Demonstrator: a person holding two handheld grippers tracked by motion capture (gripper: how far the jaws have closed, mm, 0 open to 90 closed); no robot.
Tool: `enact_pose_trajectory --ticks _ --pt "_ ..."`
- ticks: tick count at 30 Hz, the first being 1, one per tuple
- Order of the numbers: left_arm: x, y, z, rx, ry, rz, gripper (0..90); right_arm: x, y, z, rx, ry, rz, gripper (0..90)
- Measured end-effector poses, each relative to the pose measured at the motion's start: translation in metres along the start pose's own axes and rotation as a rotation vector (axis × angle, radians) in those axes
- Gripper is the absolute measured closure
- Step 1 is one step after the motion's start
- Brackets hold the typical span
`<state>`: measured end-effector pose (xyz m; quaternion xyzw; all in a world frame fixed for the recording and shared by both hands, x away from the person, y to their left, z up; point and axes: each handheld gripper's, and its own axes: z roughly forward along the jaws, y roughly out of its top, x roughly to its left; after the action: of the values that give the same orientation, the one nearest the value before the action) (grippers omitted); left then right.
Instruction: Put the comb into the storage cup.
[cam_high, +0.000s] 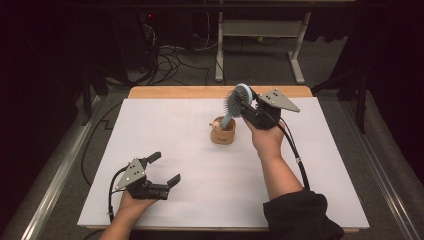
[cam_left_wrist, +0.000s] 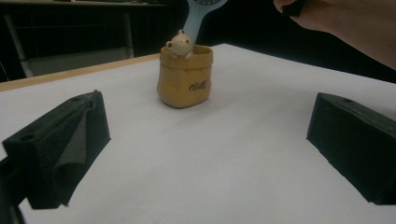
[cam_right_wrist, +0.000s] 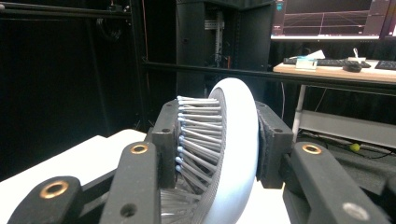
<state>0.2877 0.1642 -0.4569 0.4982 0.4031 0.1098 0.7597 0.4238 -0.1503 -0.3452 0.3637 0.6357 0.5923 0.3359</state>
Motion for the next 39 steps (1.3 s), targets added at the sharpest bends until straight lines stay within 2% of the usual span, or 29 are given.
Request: enact_pose_trajectory --ticks 28,39 --pt "0.0 0.0 0.0 0.011 0.0 0.001 0.3 0.004 -0.013 0.011 0.024 0.003 0.013 60.4" --pt "0.0 -0.001 0.0 0.015 -0.006 0.001 0.3 -0.002 -0.013 0.011 0.051 -0.012 0.036 52.8"
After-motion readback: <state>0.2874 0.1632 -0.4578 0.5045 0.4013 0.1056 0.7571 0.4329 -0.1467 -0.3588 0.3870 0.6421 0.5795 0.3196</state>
